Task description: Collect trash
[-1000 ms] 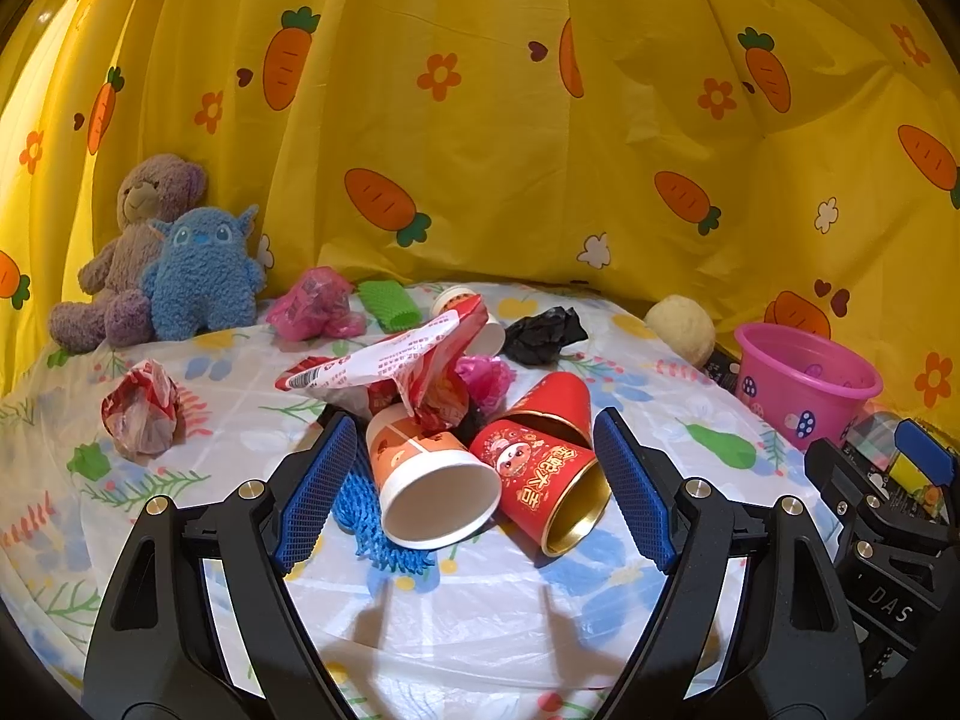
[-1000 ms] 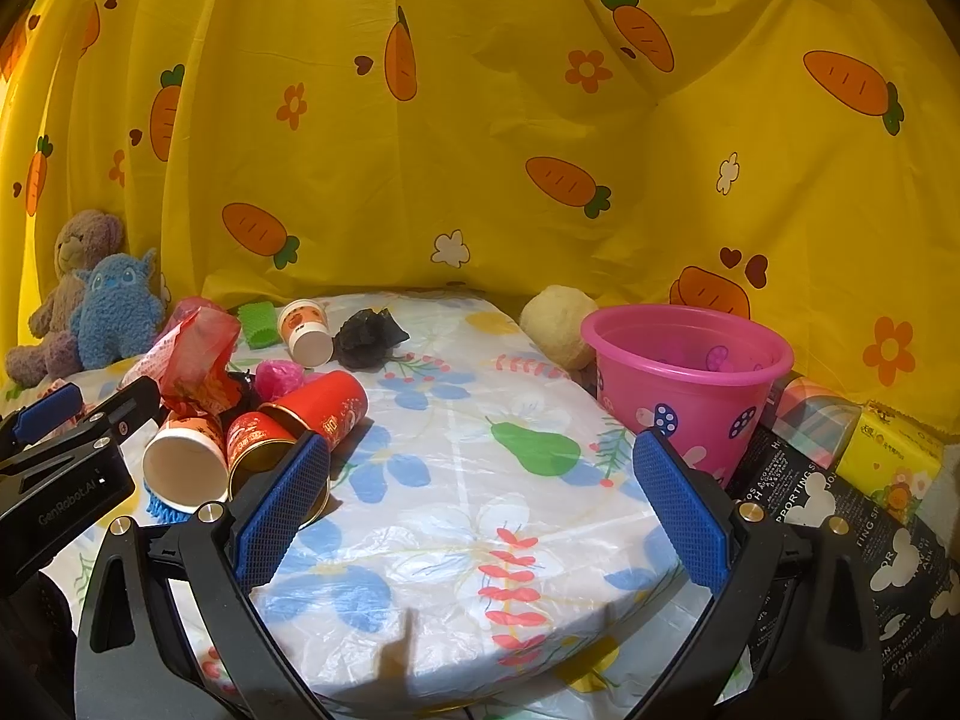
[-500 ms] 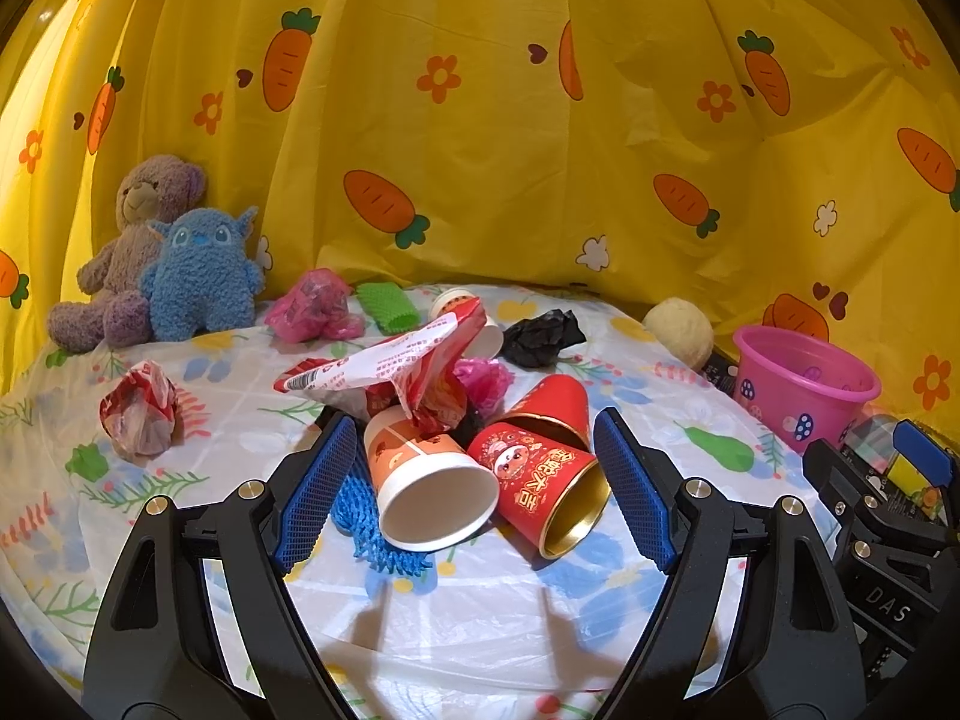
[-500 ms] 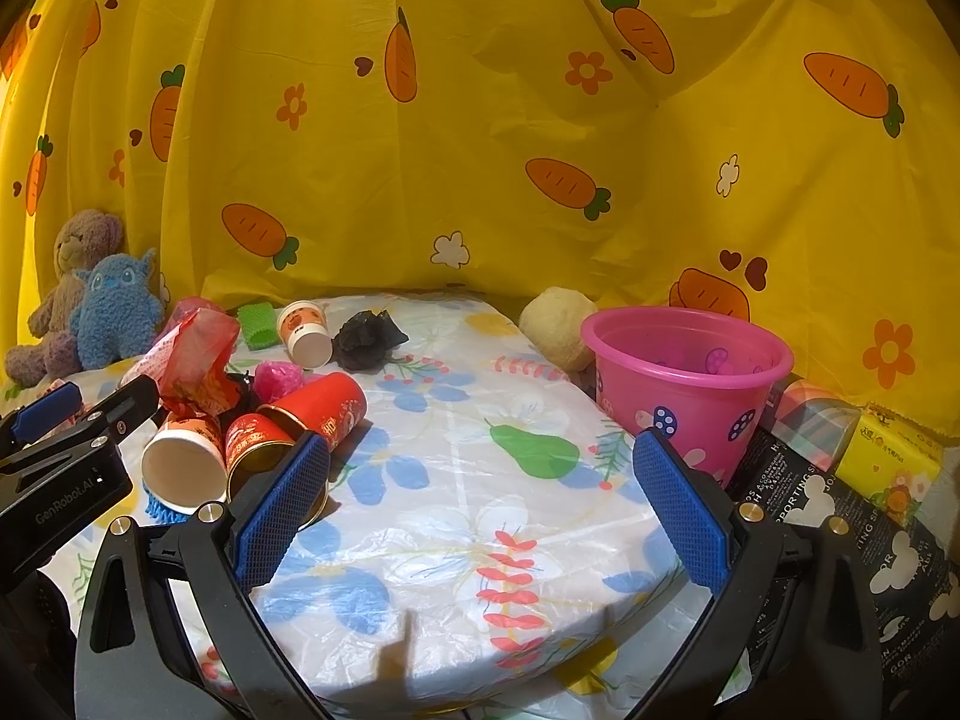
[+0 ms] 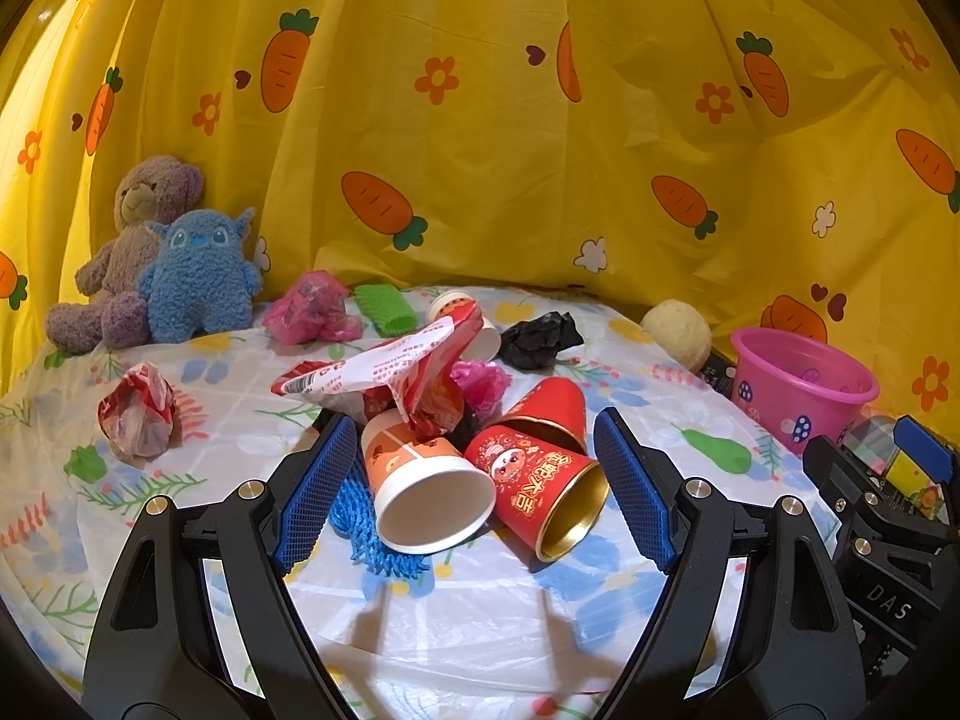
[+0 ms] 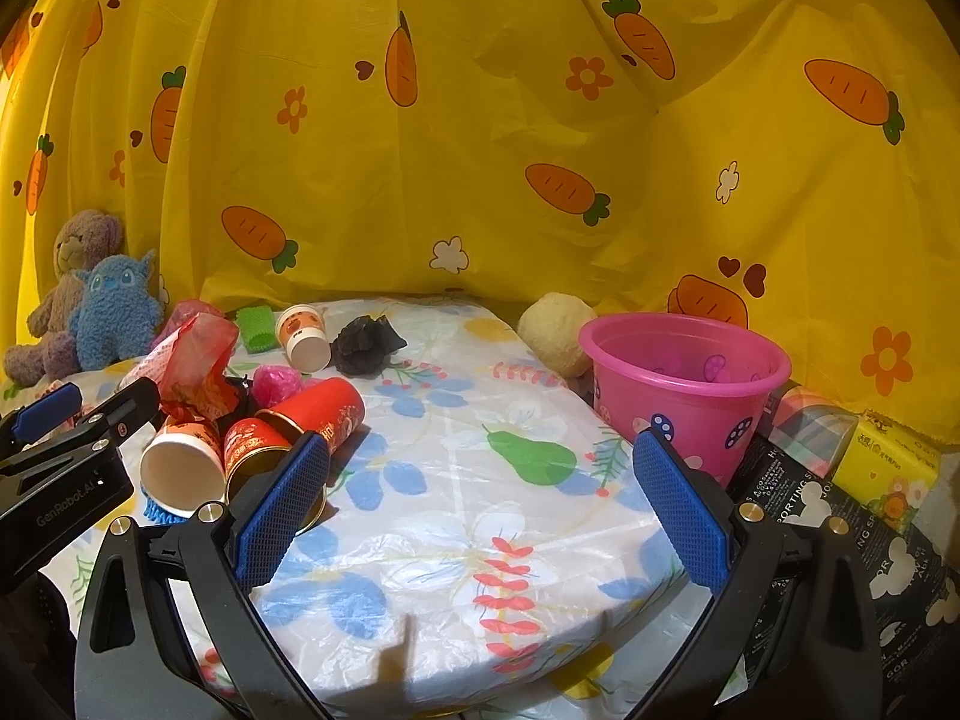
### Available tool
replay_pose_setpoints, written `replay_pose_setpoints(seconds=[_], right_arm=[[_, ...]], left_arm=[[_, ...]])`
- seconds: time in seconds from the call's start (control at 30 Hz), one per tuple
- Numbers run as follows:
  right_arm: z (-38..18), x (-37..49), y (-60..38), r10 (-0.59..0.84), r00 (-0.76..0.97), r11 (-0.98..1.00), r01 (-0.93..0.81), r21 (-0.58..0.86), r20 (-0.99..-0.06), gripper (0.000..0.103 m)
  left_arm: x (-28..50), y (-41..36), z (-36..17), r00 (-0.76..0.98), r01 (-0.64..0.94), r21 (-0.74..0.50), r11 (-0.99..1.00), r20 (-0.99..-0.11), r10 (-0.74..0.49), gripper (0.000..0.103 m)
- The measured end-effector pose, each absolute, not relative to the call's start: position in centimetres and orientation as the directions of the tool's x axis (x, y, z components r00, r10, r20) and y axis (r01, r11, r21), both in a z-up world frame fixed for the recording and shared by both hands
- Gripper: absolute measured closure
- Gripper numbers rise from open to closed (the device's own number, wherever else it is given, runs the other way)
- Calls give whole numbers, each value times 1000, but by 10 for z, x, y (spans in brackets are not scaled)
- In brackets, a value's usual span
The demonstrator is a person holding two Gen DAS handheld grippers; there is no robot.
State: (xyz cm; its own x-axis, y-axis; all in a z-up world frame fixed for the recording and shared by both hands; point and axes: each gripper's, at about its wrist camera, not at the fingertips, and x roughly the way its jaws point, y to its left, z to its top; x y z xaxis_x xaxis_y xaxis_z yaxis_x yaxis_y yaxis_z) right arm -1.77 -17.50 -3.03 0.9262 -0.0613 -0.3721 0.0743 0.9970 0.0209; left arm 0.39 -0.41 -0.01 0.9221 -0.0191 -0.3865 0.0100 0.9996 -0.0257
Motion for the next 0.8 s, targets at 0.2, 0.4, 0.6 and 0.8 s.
replay_pose_setpoints(seconds=[0.2, 0.4, 0.6, 0.8], right_arm=[[-31, -17, -175, -62, 926, 997, 75, 20, -372, 5], [-31, -16, -175, -62, 927, 997, 75, 19, -371, 5], [-32, -16, -176, -63, 926, 997, 75, 19, -371, 5], [-31, -15, -177, -63, 927, 997, 75, 18, -370, 5]], left_arm=[[4, -5, 0, 922, 12, -25, 1000, -387, -21, 23], [4, -4, 0, 923, 12, -26, 1000, -385, -21, 23], [6, -6, 1, 922, 13, -25, 1000, -386, -22, 23], [5, -5, 1, 922, 13, -25, 1000, -386, -22, 23]])
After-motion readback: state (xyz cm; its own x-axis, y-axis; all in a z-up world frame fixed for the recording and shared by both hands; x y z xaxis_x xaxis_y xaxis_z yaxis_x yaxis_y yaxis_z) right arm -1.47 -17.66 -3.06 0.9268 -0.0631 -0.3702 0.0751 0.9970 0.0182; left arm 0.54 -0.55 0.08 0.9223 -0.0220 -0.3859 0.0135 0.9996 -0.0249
